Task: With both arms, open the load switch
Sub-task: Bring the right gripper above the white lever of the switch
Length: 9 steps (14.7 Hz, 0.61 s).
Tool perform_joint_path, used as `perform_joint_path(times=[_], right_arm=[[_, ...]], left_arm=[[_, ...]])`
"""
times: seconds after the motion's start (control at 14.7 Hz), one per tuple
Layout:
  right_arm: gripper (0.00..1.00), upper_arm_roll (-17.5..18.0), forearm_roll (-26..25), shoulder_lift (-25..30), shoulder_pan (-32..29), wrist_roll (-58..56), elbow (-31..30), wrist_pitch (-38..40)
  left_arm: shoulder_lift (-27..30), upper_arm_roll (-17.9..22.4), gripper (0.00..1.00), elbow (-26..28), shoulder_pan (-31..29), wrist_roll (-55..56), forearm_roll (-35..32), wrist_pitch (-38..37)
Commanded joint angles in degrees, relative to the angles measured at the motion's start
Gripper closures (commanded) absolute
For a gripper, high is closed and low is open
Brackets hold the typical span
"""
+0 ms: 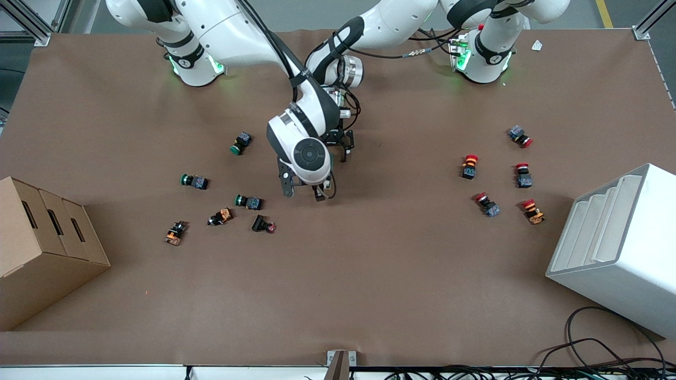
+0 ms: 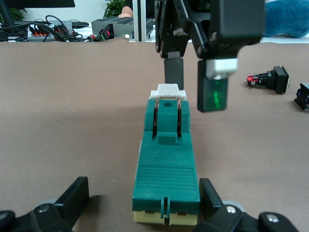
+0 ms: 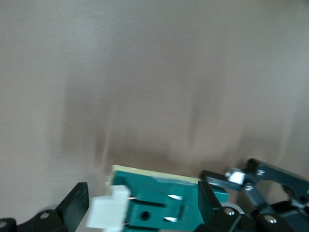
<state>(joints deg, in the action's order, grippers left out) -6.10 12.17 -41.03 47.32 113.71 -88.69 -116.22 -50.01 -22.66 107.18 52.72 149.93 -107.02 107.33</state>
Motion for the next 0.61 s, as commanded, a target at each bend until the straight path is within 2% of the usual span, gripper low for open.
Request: perform_joint_path(times=[0.0,0.41,0.54], right_arm=[[0.0,-0.23,1.02,0.51,1.19,0.46,0.36,3.89],[0.0,0.12,2.41,1.74,1.19,0.19,2.81,11.0],[0.0,0.73,2.95,1.83,1.45,0.37,3.26,11.27]], left_arm=[[-2.72,-0.02,0.0,-1.36,0.19,2.12,-0.74,1.04],[-3.07,-0.02,0.0,-0.48,0.28,2.99,-0.65,-0.54],[-3.43,-0.02,0.0,-0.48,1.07,5.01,-0.65,-1.33]])
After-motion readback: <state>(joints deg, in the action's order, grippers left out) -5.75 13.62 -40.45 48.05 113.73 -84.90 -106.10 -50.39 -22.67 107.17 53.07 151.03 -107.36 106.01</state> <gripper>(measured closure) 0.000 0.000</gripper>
